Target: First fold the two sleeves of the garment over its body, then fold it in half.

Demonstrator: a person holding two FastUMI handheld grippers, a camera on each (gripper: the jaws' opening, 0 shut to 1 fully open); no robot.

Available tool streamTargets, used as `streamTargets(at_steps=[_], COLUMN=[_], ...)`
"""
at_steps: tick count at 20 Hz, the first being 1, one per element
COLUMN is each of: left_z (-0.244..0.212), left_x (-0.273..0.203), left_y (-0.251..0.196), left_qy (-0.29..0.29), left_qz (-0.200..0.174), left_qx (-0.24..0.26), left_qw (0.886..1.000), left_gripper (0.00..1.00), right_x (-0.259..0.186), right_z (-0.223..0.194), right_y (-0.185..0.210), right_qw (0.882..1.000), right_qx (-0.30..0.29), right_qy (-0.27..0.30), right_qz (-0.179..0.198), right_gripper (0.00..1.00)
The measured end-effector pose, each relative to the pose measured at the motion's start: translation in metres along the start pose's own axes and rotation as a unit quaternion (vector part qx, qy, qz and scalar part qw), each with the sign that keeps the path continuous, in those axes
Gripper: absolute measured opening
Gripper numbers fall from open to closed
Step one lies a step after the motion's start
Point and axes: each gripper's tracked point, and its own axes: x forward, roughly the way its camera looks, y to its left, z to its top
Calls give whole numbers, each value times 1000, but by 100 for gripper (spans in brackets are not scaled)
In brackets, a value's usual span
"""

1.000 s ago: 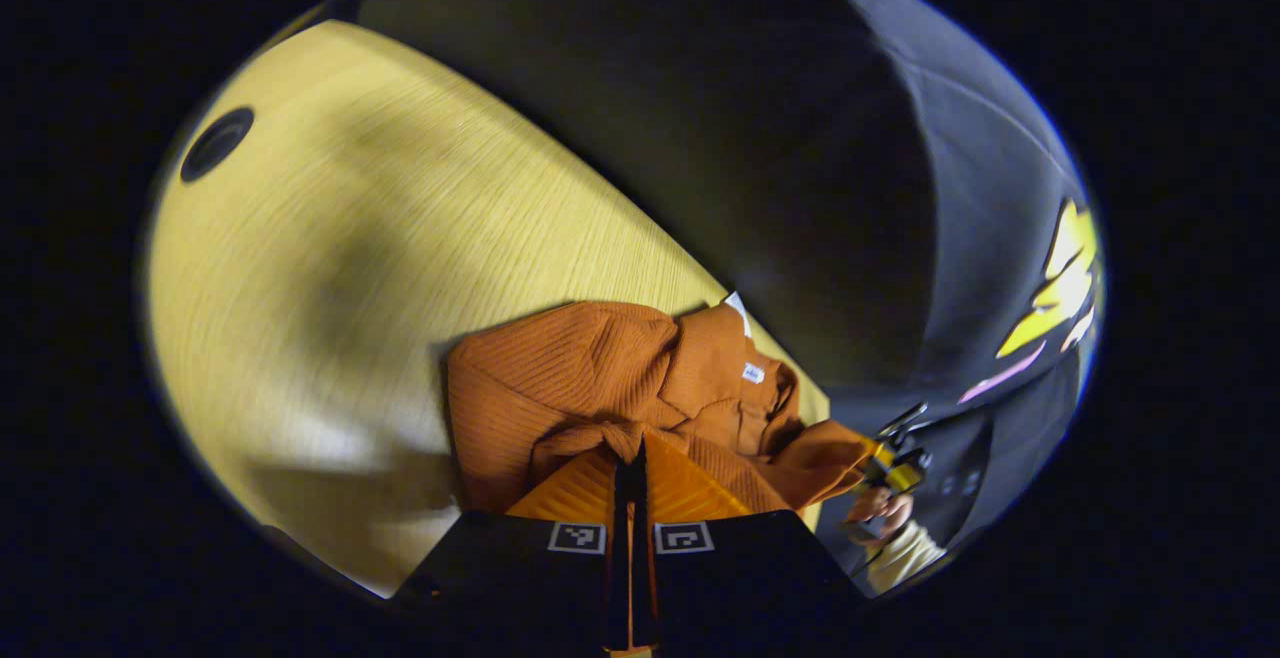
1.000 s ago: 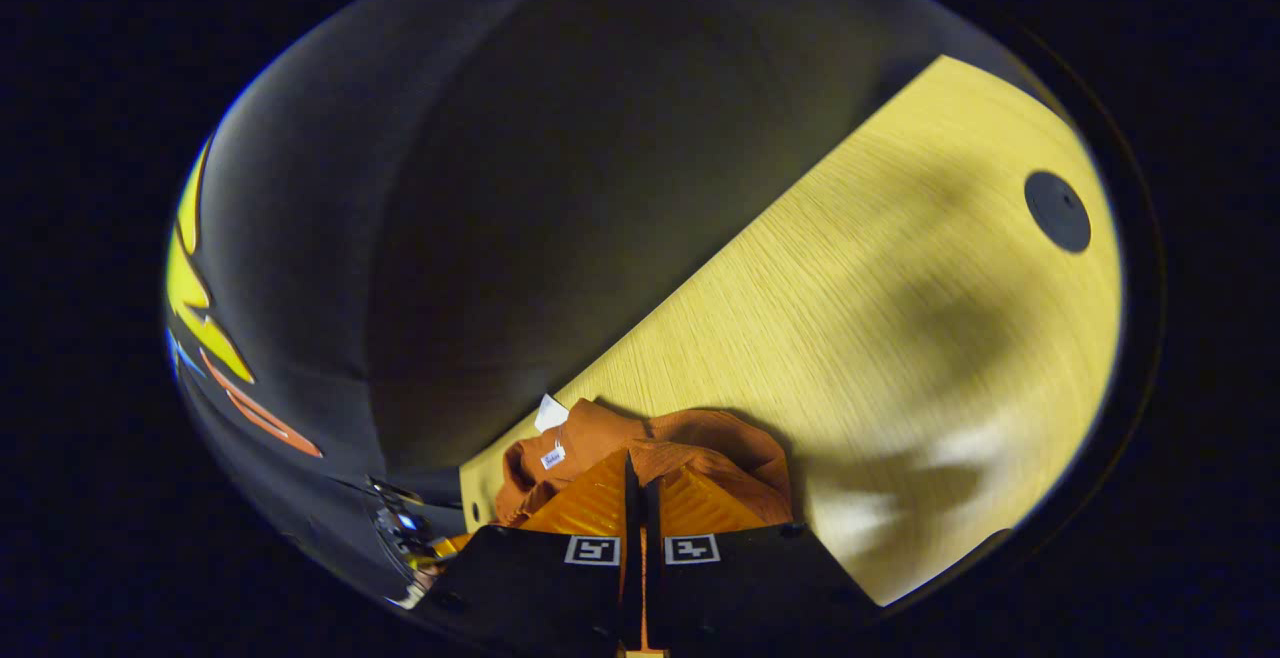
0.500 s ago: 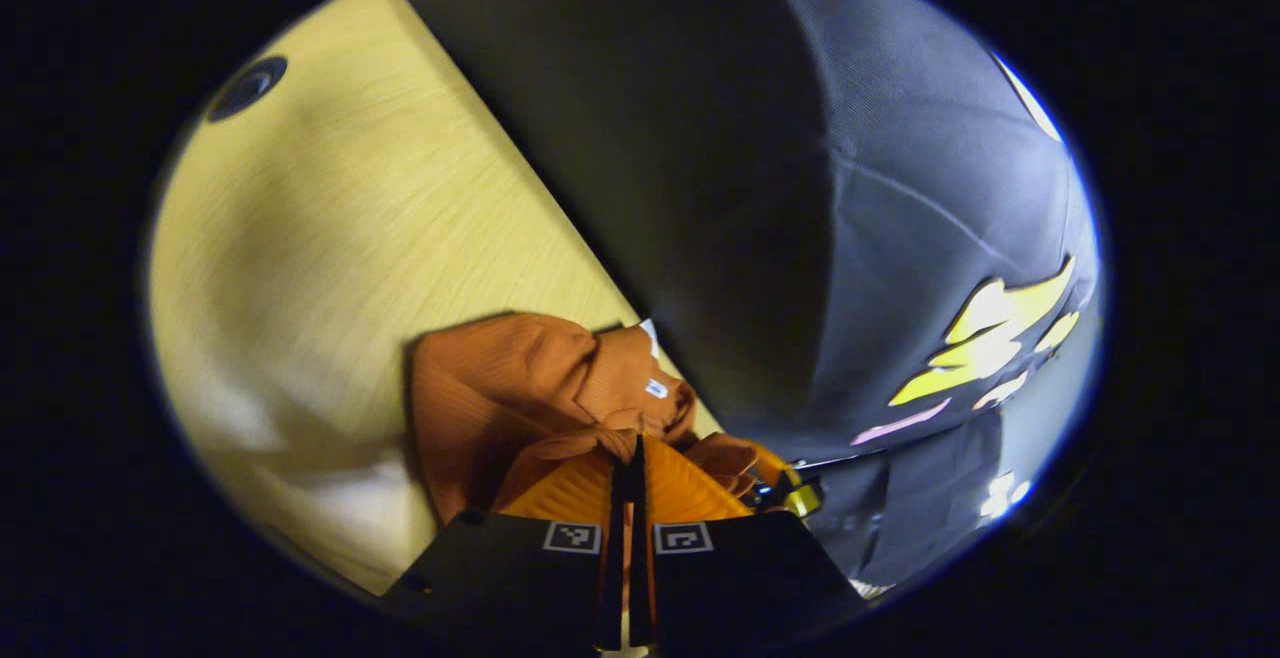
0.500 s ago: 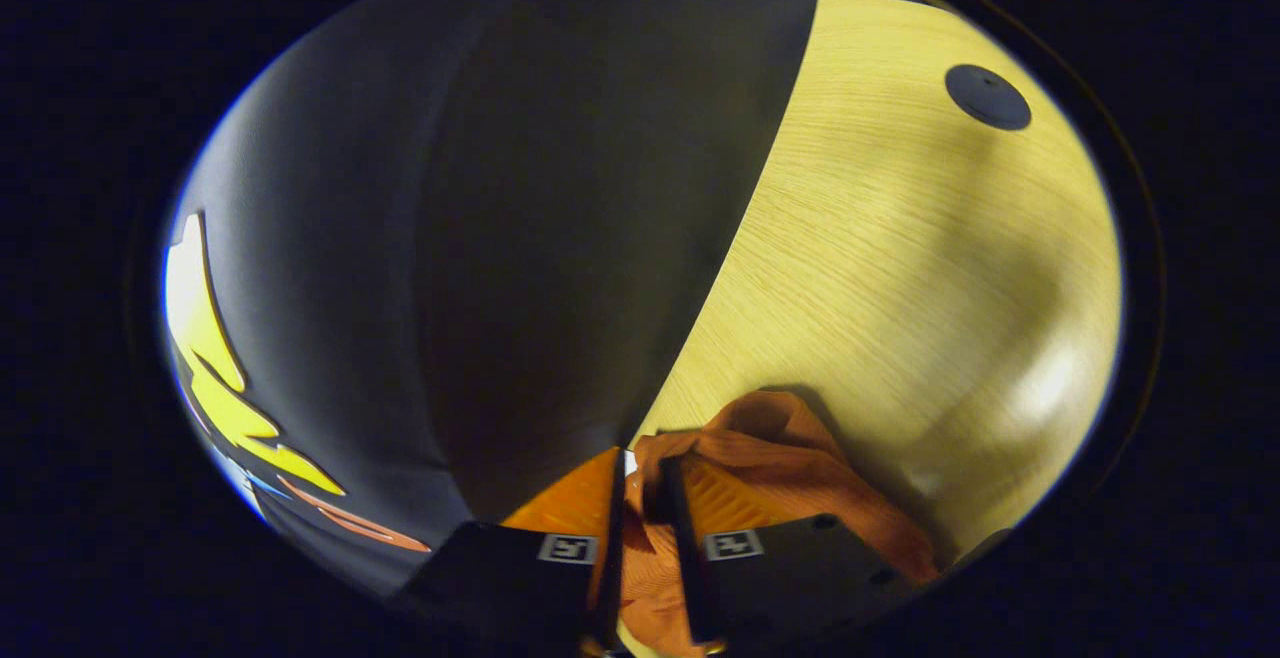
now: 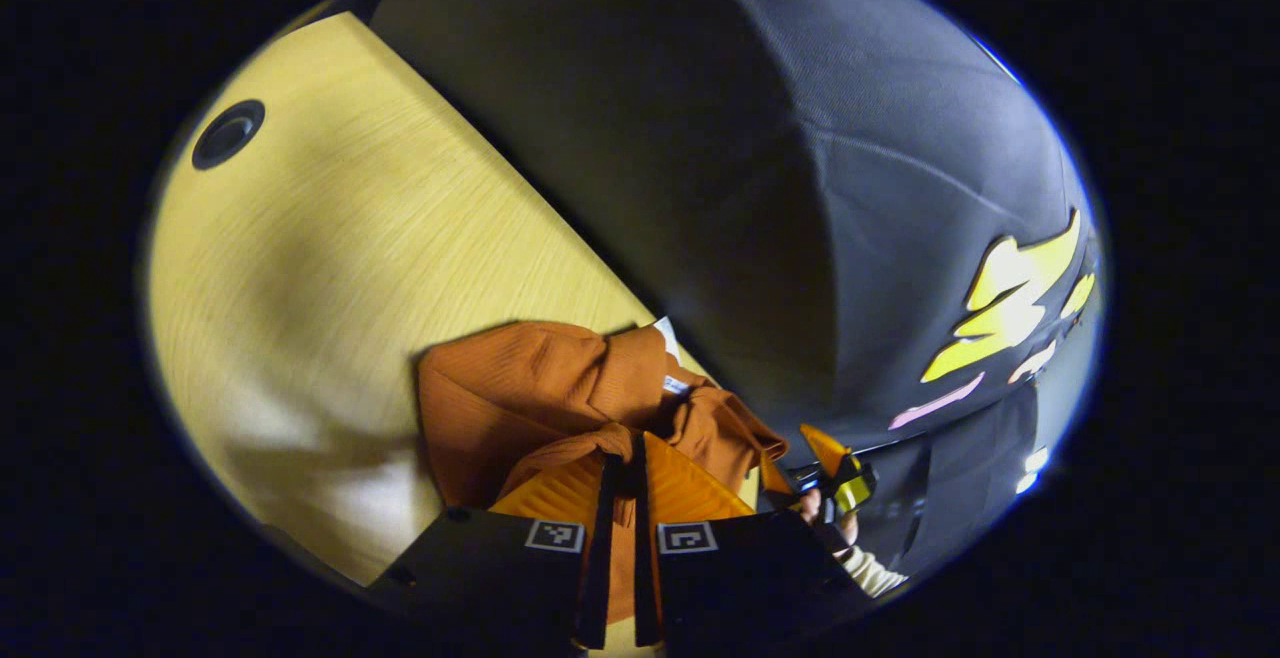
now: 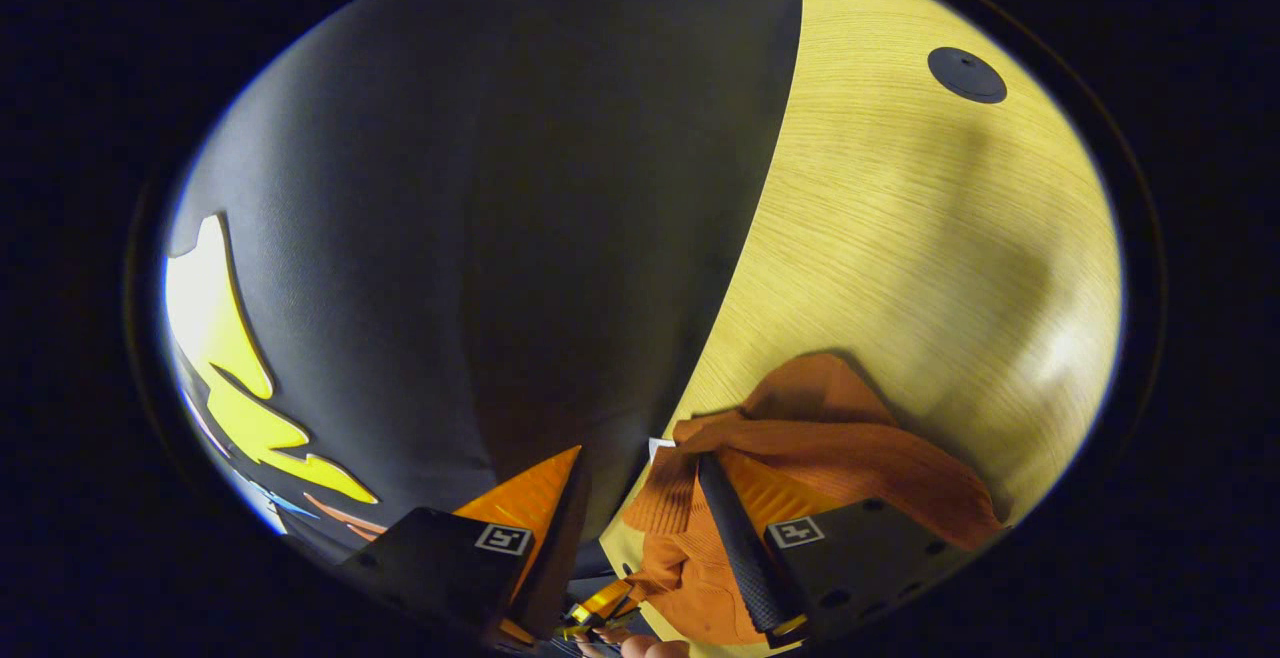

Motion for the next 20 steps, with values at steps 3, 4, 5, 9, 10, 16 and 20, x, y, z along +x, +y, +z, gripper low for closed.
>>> streamTargets(at_steps=[3,4,5,9,10,16,20], left_z=[-3,-5,-4,10,14,29,20], left_x=[0,1,0,-11,-19,-54,-92], left_y=[1,-8,-11,-6,-6,-39,-78], left_qy=[3,5,0,-38,-45,-107,-133], left_qz=[-6,-21,-30,-12,-4,46,50], left_qx=[-32,-46,-48,-10,5,151,217], left_qw=[999,999,998,999,999,982,966], left_gripper=[28,46,38,66,76,80,80], right_x=[-16,-22,-30,-60,-68,-133,-171], right_z=[-6,-6,-6,-24,-33,-84,-115], right_y=[18,29,39,45,39,32,33], right_qw=[1000,999,999,991,985,942,921], right_qx=[-20,-28,-38,-134,-173,-331,-381], right_qy=[1,-4,-10,-2,-2,-18,-39], right_qz=[20,31,37,8,-10,-61,-70], right_gripper=[70,75,83,90,90,96,96])
